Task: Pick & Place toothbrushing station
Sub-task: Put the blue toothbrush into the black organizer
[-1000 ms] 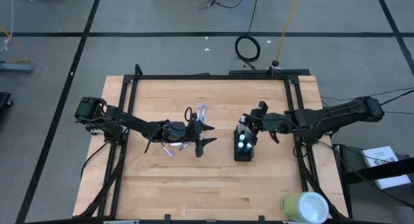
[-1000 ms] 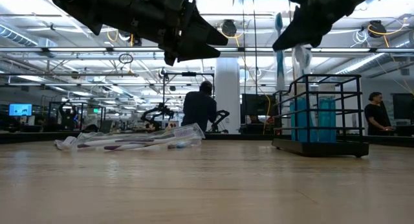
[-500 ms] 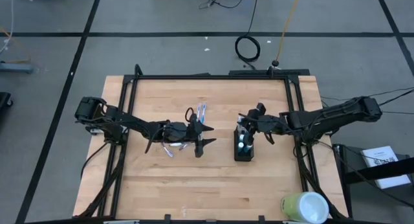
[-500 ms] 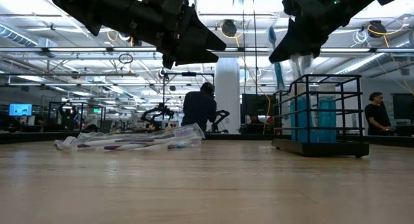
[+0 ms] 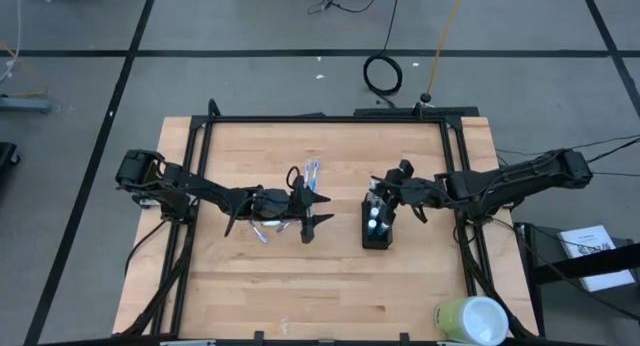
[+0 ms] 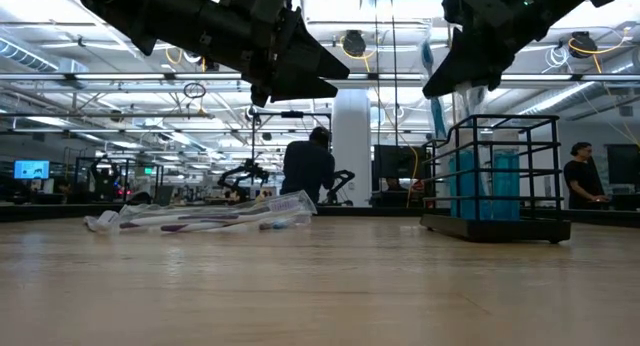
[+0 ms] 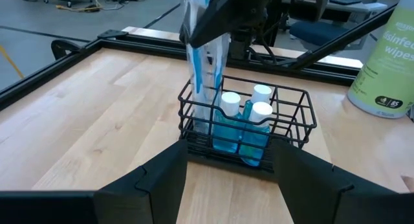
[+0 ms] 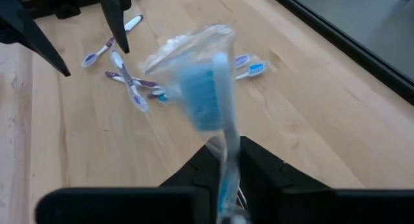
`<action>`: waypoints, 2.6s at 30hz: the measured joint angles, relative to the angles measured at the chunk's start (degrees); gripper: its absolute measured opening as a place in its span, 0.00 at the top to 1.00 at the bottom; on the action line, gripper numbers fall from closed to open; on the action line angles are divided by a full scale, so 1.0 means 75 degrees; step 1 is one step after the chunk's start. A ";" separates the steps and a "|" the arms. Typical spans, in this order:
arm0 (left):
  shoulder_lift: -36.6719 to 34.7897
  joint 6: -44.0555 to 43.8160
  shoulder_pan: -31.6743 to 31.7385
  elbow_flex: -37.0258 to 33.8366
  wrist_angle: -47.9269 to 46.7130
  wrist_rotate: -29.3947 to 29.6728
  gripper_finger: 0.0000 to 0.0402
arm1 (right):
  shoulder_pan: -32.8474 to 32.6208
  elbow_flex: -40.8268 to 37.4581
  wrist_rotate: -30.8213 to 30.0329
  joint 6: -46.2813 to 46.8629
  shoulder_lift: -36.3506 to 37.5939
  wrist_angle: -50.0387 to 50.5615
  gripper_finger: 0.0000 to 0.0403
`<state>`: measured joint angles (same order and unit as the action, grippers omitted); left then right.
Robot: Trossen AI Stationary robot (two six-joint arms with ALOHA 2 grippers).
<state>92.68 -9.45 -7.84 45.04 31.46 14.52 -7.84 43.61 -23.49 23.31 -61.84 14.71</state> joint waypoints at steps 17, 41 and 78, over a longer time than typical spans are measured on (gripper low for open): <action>0.0000 0.0003 0.0000 0.0000 0.0000 0.0000 0.43 | -0.0006 -0.0316 0.0194 0.0195 -0.0006 -0.0006 0.68; 0.0000 0.0000 0.0000 0.0000 0.0001 0.0006 0.43 | -0.0017 -0.0307 0.0484 -0.2843 0.1075 -0.3279 0.68; 0.0227 -0.3434 0.1825 0.0758 -0.4293 -0.0002 0.43 | -0.0271 -0.0297 0.2146 -0.3627 0.0055 -0.4837 0.68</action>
<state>94.39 -35.21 5.85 50.72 -0.73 14.51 -9.87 41.38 -7.39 -3.89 -61.43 -21.57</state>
